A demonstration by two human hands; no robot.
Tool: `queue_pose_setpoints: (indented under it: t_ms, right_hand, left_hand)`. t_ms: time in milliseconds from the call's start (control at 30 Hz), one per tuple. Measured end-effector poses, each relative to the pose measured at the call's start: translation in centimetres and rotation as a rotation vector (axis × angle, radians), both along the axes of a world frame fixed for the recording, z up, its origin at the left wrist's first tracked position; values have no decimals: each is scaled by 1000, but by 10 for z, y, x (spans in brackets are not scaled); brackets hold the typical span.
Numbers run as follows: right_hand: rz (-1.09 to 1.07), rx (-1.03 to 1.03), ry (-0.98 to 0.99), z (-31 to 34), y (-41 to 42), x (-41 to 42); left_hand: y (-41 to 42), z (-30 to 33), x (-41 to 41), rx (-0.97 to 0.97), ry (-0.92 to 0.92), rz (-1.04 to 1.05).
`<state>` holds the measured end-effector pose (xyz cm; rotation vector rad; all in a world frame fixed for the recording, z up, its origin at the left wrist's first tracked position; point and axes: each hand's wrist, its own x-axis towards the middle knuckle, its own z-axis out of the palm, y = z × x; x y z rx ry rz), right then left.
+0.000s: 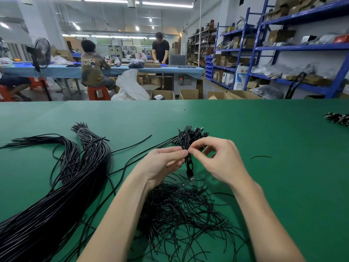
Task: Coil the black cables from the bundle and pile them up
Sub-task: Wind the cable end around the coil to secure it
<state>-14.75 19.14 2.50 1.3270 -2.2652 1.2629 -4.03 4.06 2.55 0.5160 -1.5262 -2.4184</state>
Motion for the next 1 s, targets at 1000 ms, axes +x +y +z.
queue_pose_setpoints:
  t_ms: [1000]
  right_hand:
    - [37, -36, 105, -8, 1, -5]
  left_hand:
    - [-1, -6, -3, -24, 10, 27]
